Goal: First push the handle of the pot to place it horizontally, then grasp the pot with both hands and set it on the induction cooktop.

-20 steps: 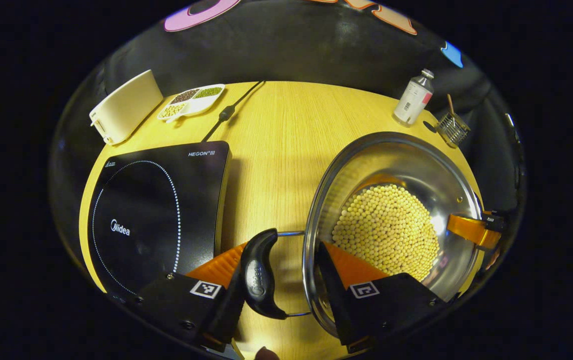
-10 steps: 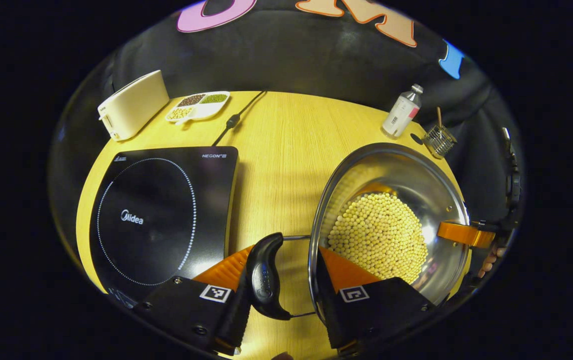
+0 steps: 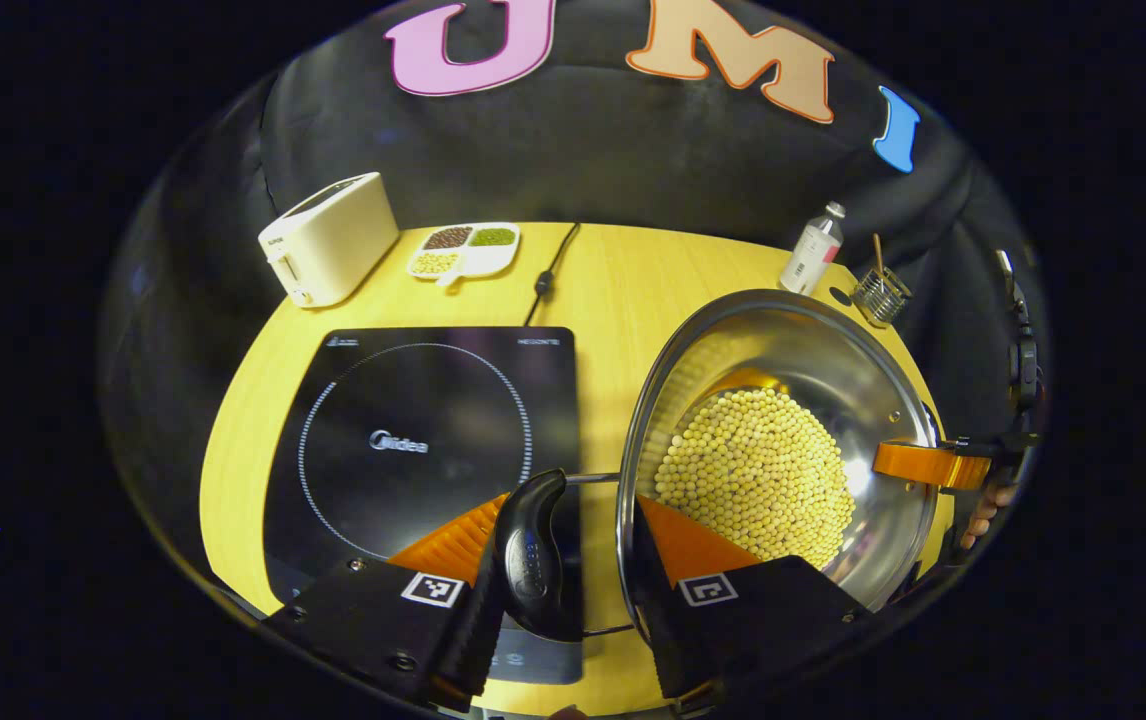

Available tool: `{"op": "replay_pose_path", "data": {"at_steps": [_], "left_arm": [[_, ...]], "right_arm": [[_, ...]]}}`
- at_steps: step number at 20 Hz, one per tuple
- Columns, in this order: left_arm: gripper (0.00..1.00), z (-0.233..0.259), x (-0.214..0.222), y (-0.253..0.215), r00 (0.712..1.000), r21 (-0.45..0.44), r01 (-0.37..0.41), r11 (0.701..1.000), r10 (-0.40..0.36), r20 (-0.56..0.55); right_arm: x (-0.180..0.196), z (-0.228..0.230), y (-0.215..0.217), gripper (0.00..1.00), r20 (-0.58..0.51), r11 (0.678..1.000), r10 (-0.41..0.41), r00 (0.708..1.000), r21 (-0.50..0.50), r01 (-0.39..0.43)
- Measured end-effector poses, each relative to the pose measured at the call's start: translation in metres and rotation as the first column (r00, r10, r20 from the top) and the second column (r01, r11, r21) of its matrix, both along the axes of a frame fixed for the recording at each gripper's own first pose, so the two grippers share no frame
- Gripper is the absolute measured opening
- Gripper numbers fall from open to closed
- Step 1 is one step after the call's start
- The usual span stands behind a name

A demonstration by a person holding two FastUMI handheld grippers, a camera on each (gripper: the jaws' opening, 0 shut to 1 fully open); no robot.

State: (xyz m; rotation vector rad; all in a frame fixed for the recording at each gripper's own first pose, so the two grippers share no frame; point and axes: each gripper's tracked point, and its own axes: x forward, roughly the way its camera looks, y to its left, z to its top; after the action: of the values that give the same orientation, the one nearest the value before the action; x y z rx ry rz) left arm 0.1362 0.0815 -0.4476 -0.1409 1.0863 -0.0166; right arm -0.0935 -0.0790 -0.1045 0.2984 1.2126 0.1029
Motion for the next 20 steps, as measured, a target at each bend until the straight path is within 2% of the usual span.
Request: {"op": "replay_pose_path", "data": {"at_steps": [1, 2, 8, 9, 10, 11, 12, 13, 14, 17, 18, 19, 20], "left_arm": [[0.64, -0.003, 0.000, 0.014, 1.000, -0.004, -0.001, 1.000, 0.001, 0.000], [0.64, -0.004, 0.000, 0.027, 1.000, -0.008, 0.001, 1.000, -0.001, 0.002], [0.65, -0.023, 0.006, 0.108, 1.000, -0.071, 0.031, 0.997, -0.031, 0.001], [0.64, -0.027, 0.010, 0.121, 0.999, -0.078, 0.047, 0.996, -0.047, 0.006], [0.64, -0.032, 0.012, 0.134, 0.998, -0.085, 0.063, 0.994, -0.063, 0.002], [0.63, -0.036, 0.016, 0.146, 0.997, -0.092, 0.077, 0.993, -0.077, 0.006], [0.65, -0.039, 0.022, 0.156, 0.996, -0.095, 0.094, 0.991, -0.093, 0.014], [0.63, -0.042, 0.026, 0.167, 0.994, -0.097, 0.107, 0.990, -0.105, 0.019], [0.63, -0.045, 0.029, 0.176, 0.994, -0.098, 0.113, 0.989, -0.112, 0.014], [0.65, -0.046, 0.040, 0.201, 0.991, -0.084, 0.123, 0.989, -0.118, 0.056], [0.63, -0.049, 0.040, 0.210, 0.991, -0.080, 0.124, 0.989, -0.119, 0.057], [0.63, -0.049, 0.043, 0.218, 0.991, -0.078, 0.122, 0.989, -0.117, 0.066], [0.63, -0.049, 0.045, 0.224, 0.990, -0.075, 0.124, 0.989, -0.118, 0.077]], "right_arm": [[0.002, 0.002, 0.012, 0.52, 0.003, 1.000, 0.001, 1.000, -0.003, -0.001], [0.001, 0.004, 0.025, 0.48, 0.003, 1.000, -0.002, 1.000, -0.005, 0.002], [0.001, 0.008, 0.112, 0.48, -0.017, 0.997, -0.032, 0.999, -0.073, 0.031], [0.004, 0.008, 0.125, 0.52, -0.020, 0.996, -0.046, 0.999, -0.084, 0.044], [0.003, 0.006, 0.139, 0.48, -0.023, 0.994, -0.059, 0.998, -0.096, 0.057], [0.005, 0.007, 0.151, 0.52, -0.023, 0.992, -0.070, 0.997, -0.105, 0.068], [0.007, 0.007, 0.163, 0.48, -0.022, 0.991, -0.083, 0.996, -0.112, 0.080], [0.008, 0.006, 0.174, 0.52, -0.032, 0.989, -0.093, 0.995, -0.119, 0.088], [0.007, 0.005, 0.182, 0.48, -0.040, 0.988, -0.097, 0.994, -0.126, 0.092], [0.016, 0.003, 0.208, 0.52, -0.045, 0.986, -0.110, 0.993, -0.131, 0.103], [0.015, 0.002, 0.218, 0.48, -0.050, 0.986, -0.106, 0.993, -0.134, 0.098], [0.019, 0.002, 0.225, 0.48, -0.051, 0.987, -0.103, 0.993, -0.132, 0.095], [0.021, 0.000, 0.233, 0.52, -0.054, 0.987, -0.105, 0.993, -0.130, 0.097]]}}
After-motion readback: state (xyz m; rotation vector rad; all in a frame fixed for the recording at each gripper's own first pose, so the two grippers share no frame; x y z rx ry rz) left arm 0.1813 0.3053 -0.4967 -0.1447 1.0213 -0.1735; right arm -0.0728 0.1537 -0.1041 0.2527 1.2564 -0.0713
